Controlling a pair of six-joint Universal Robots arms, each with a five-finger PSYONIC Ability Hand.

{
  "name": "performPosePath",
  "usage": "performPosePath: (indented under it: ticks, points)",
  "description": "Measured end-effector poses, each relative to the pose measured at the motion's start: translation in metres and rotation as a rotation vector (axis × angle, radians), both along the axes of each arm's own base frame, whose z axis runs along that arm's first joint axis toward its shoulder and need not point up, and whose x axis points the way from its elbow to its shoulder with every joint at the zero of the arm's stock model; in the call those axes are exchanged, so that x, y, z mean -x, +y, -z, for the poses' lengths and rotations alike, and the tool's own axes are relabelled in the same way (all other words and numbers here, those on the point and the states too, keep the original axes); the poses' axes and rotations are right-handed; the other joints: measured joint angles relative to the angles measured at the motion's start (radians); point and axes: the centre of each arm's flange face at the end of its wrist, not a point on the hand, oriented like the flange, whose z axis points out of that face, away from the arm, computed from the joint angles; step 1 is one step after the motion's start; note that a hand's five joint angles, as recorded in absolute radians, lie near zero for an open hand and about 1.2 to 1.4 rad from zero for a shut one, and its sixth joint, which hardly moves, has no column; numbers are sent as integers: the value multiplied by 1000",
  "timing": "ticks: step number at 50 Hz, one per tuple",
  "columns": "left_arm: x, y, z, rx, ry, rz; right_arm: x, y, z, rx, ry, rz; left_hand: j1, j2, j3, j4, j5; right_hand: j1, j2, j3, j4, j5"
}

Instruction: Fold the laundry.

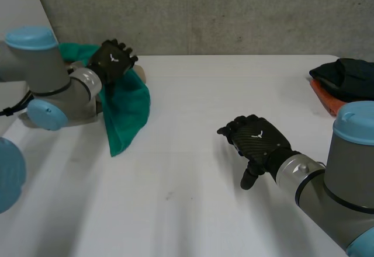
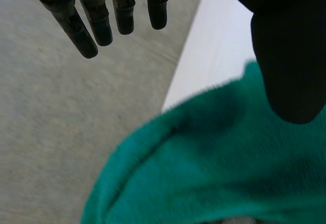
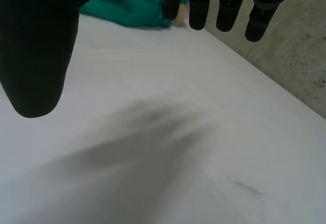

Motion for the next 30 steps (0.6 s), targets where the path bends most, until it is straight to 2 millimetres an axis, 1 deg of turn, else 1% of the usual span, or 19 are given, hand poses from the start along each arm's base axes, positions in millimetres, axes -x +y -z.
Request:
performPosePath:
  ticks: [1,2,4,12,14,15,16,17,19,21,23,24,25,26,29,30]
  points:
    - [-2,-5,10,-7,-22,-4,0,0,2,10,23,-10,0,0,0,0,0,0,0,0,0,0]
    - [-2,-6,13,-8,-28,-5,0,0,3,11,26,-11,0,0,0,0,0,0,0,0,0,0]
    - [-6,-14,28,-17,-60,-11,0,-1,6,18,49,-21,0,0,0,0,0,0,0,0,0,0]
    - [-11,-32,70,11,-138,-12,-1,-2,14,5,69,-25,0,0,0,0,0,0,0,0,0,0]
    - [-13,-36,79,24,-155,-12,-1,-3,15,1,71,-23,194,179,178,167,153,0,0,0,0,0]
    - [-14,-38,83,30,-163,-13,-1,-3,16,0,72,-23,427,385,383,372,351,0,0,0,0,0]
    - [-14,-39,84,34,-168,-13,-1,-3,16,-1,72,-22,527,474,448,459,436,0,0,0,0,0]
    - [-16,-41,87,47,-180,-14,-1,-4,17,-3,74,-21,739,652,645,658,630,0,0,0,0,0]
    - [-17,-44,88,64,-194,-16,0,-5,18,-5,75,-19,916,931,926,938,893,0,0,0,0,0]
    - [-16,-44,83,83,-197,-19,0,-6,18,-6,75,-16,916,974,969,991,917,0,0,0,0,0]
    - [-14,-44,75,101,-190,-23,0,-7,18,-5,74,-14,916,979,972,992,917,0,0,0,0,0]
    - [-10,-41,63,120,-173,-27,0,-7,18,-5,74,-12,916,983,973,992,917,0,0,0,0,0]
    - [-8,-40,57,130,-162,-28,0,-7,18,-5,73,-11,916,983,973,992,917,0,0,0,0,0]
    - [-2,-36,40,155,-125,-29,0,-8,17,-4,73,-11,916,983,973,994,917,0,0,0,0,0]
    - [11,-25,6,201,-34,-24,0,-8,17,-3,73,-11,916,983,973,994,917,0,0,0,0,0]
    - [19,-15,-19,229,37,-14,0,-8,16,-2,72,-11,916,983,973,994,917,0,0,0,0,0]
